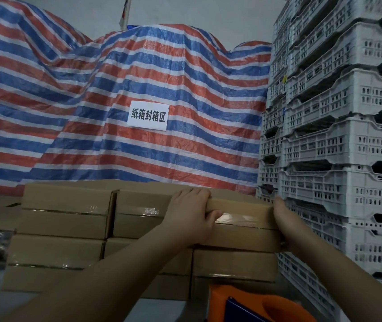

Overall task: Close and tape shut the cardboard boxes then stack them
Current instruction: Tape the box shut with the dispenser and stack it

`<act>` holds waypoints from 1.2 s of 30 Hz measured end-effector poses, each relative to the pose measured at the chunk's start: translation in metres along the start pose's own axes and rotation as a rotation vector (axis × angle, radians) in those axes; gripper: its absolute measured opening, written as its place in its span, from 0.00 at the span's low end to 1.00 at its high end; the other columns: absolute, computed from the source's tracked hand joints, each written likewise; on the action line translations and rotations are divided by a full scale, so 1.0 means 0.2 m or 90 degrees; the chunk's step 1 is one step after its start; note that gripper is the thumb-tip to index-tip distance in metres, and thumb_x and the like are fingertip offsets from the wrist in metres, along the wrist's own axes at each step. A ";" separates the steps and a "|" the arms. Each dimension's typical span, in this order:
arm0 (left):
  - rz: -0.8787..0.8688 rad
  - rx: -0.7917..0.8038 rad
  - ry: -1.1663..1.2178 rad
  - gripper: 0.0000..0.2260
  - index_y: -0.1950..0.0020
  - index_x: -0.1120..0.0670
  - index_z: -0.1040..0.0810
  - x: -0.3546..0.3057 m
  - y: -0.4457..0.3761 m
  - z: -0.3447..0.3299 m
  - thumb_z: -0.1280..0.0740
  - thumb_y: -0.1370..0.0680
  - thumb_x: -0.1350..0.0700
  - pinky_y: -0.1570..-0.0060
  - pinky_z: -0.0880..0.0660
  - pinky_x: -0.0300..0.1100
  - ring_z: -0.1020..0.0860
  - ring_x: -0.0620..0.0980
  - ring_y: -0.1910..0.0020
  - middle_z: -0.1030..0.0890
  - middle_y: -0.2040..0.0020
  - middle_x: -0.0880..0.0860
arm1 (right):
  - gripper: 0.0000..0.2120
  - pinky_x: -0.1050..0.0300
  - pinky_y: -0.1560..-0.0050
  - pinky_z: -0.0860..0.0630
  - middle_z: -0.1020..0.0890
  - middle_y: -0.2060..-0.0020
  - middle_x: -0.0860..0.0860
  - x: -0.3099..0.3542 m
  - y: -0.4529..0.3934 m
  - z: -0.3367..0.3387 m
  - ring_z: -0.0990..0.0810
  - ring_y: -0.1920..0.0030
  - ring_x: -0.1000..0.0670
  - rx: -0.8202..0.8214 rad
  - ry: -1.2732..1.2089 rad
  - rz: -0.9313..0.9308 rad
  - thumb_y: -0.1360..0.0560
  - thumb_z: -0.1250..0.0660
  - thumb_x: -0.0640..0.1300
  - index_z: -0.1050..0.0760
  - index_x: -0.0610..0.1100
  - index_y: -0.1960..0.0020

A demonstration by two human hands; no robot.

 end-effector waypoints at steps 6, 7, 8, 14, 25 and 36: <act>0.010 0.044 -0.053 0.16 0.40 0.47 0.29 0.02 0.01 -0.01 0.40 0.21 0.39 0.29 0.41 0.51 0.30 0.49 0.38 0.25 0.42 0.46 | 0.40 0.32 0.37 0.25 0.27 0.32 0.38 0.02 0.01 0.00 0.24 0.39 0.35 0.008 0.062 0.035 0.21 0.54 0.72 0.34 0.42 0.25; 0.011 0.043 -0.047 0.16 0.40 0.46 0.29 0.02 0.01 -0.01 0.40 0.21 0.39 0.30 0.40 0.50 0.30 0.48 0.39 0.24 0.42 0.46 | 0.40 0.32 0.37 0.25 0.27 0.32 0.38 0.02 0.01 0.00 0.24 0.39 0.35 0.007 0.065 0.037 0.22 0.54 0.72 0.34 0.42 0.25; 0.014 0.042 -0.046 0.16 0.40 0.46 0.29 0.02 0.01 -0.01 0.39 0.21 0.39 0.30 0.39 0.50 0.29 0.48 0.39 0.24 0.42 0.46 | 0.40 0.32 0.37 0.26 0.27 0.31 0.38 0.02 0.02 0.00 0.25 0.38 0.35 0.006 0.064 0.036 0.22 0.53 0.72 0.34 0.42 0.25; 0.027 0.011 -0.016 0.17 0.41 0.46 0.27 0.02 -0.01 0.01 0.35 0.23 0.38 0.39 0.34 0.45 0.27 0.47 0.46 0.23 0.47 0.45 | 0.40 0.34 0.33 0.28 0.29 0.28 0.39 0.01 0.04 0.00 0.27 0.32 0.35 -0.026 0.071 0.051 0.21 0.51 0.71 0.36 0.42 0.23; 0.074 -0.073 0.017 0.21 0.48 0.46 0.30 0.06 0.00 -0.01 0.27 0.31 0.37 0.49 0.28 0.41 0.28 0.44 0.52 0.26 0.52 0.43 | 0.38 0.37 0.30 0.31 0.29 0.28 0.37 0.03 0.05 0.00 0.29 0.31 0.35 -0.078 0.122 0.086 0.19 0.53 0.68 0.32 0.39 0.26; 0.026 -0.027 -0.005 0.13 0.46 0.47 0.30 0.06 0.02 0.03 0.33 0.24 0.43 0.44 0.29 0.43 0.29 0.45 0.48 0.27 0.48 0.45 | 0.39 0.38 0.38 0.24 0.29 0.29 0.39 0.02 0.07 -0.01 0.25 0.37 0.37 0.031 0.069 0.023 0.20 0.53 0.71 0.39 0.44 0.22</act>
Point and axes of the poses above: each hand's wrist, its own y-axis away from the middle knuckle, its own z-axis out of the back of the hand, x = y × z, the point moved 6 cm from there along -y, towards the middle knuckle
